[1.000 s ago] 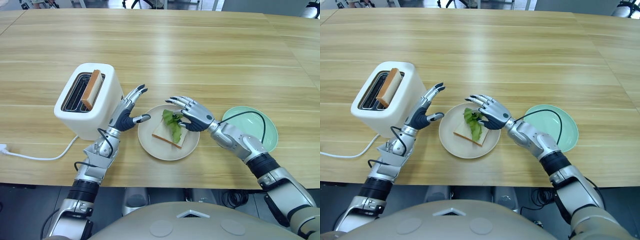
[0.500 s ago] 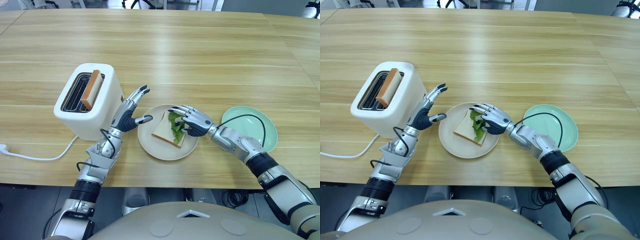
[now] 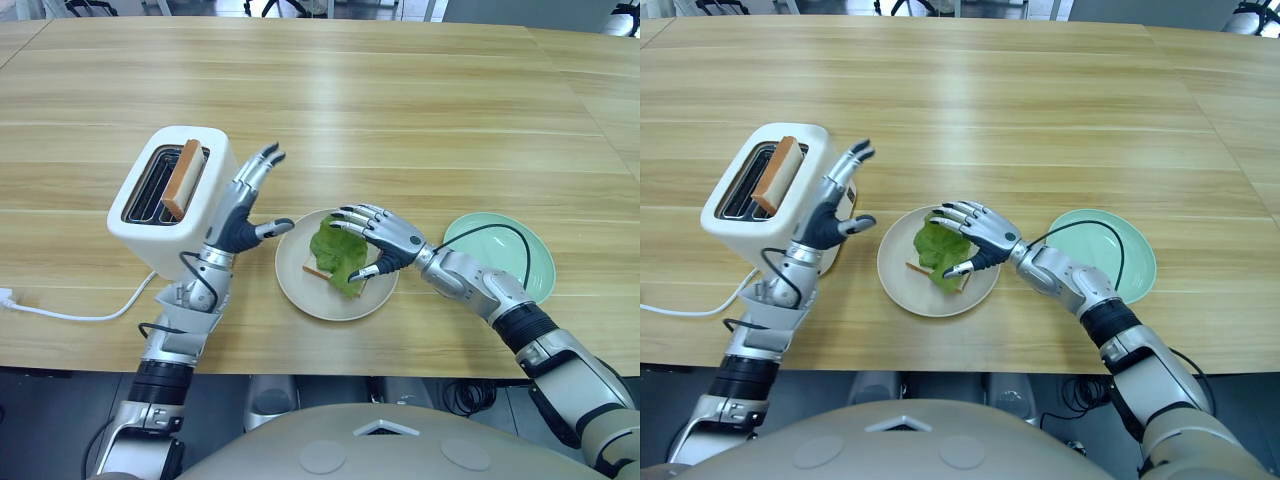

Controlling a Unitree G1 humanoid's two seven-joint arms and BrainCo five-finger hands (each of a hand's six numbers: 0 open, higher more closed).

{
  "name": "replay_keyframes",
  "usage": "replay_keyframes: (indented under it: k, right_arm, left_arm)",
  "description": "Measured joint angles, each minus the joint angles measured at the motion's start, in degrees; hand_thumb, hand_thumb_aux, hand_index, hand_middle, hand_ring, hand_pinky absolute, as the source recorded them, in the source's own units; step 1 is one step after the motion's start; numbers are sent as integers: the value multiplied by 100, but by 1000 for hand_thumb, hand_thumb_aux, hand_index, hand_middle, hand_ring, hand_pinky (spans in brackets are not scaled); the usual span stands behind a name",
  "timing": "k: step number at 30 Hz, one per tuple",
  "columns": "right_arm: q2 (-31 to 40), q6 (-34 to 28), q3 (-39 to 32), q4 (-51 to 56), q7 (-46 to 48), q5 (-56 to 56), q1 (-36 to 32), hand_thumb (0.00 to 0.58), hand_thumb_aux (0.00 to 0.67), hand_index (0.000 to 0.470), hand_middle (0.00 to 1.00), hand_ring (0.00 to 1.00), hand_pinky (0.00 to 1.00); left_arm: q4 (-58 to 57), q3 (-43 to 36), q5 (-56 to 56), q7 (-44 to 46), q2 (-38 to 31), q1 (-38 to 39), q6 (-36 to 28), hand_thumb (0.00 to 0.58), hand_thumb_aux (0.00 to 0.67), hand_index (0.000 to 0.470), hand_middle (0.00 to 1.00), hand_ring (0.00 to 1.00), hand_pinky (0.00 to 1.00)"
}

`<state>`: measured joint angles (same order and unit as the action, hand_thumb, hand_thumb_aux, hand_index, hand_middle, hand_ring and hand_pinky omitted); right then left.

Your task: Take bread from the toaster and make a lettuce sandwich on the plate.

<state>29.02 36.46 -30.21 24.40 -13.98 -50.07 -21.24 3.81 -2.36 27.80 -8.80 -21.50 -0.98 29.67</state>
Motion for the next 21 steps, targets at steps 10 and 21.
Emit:
replay_keyframes:
  k: [10, 21]
  right_arm:
    - [142, -154, 496, -569, -243, 47, 169, 0, 0, 0, 0, 0, 0]
    - [257, -532, 1282, -883, -871, 93, 400, 0, 0, 0, 0, 0, 0]
  left_arm:
    - [837, 1203, 119, -538, -177, 449, 246, 0, 0, 0, 0, 0, 0]
    - [303, 2098, 1533, -1021, -517, 1095, -933, 0, 0, 0, 0, 0, 0]
